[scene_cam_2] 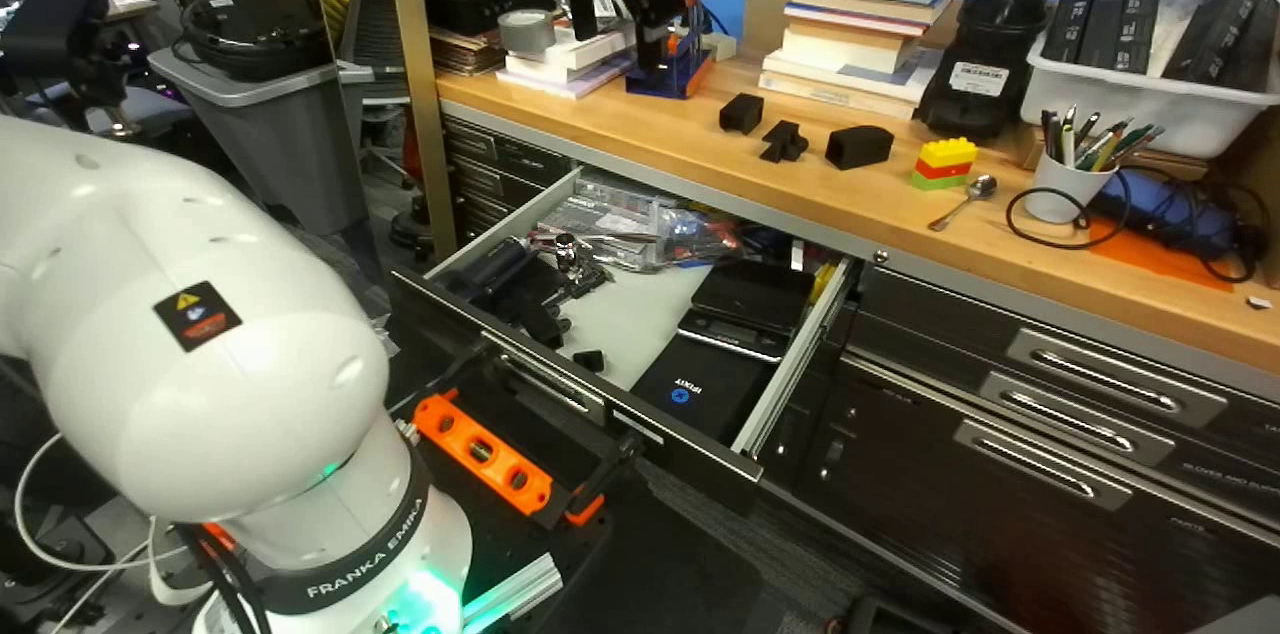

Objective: Put the black objects inside the drawer then close the drawer.

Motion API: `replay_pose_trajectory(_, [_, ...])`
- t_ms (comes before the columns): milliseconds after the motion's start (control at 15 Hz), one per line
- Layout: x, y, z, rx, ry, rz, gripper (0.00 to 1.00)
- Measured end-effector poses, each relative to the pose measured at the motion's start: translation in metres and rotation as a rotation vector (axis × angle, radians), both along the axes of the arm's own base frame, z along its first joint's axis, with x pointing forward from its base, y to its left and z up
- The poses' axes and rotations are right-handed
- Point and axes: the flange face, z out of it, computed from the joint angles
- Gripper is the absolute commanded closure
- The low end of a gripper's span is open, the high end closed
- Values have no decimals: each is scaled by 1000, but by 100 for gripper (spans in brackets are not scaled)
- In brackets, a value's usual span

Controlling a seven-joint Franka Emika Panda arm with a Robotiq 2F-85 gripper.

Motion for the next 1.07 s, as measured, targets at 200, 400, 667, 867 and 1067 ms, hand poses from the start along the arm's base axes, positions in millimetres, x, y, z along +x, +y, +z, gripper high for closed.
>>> replay_pose_trajectory(200, [16,-9,-11,-20,-18,-13,0])
replay_pose_trajectory(400, [50,-28,-29,-59,-80,-29,0])
replay_pose_trajectory(667, [114,-59,-60,-97,-126,-41,0])
replay_pose_trajectory(867, [167,-80,-84,-105,-113,-49,0])
replay_pose_trajectory(1067, [221,-99,-108,-102,-97,-62,0])
